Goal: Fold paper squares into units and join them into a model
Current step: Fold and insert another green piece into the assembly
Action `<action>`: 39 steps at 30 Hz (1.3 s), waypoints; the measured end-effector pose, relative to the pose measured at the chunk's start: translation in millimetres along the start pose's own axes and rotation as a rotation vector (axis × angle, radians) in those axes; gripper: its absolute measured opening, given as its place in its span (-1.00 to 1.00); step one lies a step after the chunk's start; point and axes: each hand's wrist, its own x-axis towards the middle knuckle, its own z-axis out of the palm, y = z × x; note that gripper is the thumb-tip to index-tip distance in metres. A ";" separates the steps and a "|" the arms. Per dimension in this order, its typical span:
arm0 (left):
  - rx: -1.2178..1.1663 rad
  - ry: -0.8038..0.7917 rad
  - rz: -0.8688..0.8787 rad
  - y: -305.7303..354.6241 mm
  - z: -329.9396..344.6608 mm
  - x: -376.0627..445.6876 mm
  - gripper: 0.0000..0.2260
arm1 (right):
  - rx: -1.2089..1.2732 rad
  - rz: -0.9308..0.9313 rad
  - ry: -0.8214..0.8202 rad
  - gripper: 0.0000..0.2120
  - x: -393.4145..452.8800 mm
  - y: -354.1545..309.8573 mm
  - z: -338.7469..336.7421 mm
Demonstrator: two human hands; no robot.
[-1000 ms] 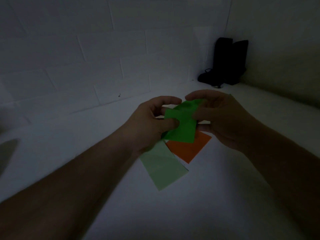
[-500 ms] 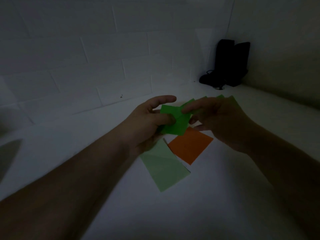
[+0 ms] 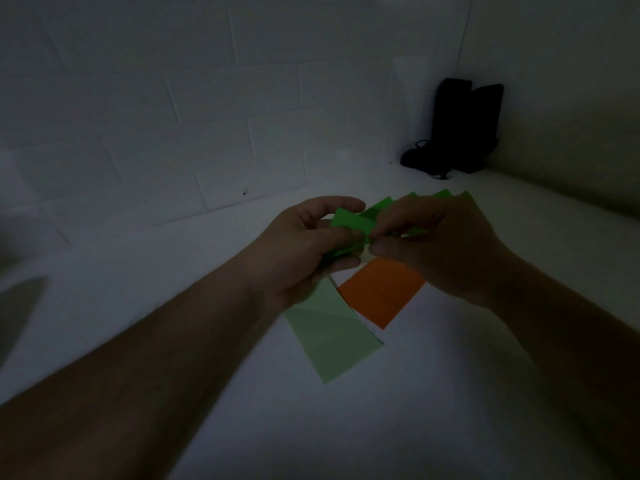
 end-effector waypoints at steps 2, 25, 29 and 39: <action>0.044 -0.004 0.038 -1.0 0.6 -1.2 -0.71 | 0.031 0.012 0.025 -0.74 -0.4 0.0 1.5; 0.294 0.167 0.323 -5.7 3.2 -1.8 -0.83 | 0.322 0.185 0.157 -0.79 1.2 3.7 0.5; 0.322 0.181 0.342 -6.3 -1.2 -0.2 -0.81 | 0.389 0.261 0.121 -0.77 2.0 4.1 -0.6; 0.415 0.180 0.358 -9.7 -3.7 1.5 -0.80 | 0.326 0.302 0.030 -0.73 -0.3 3.5 1.9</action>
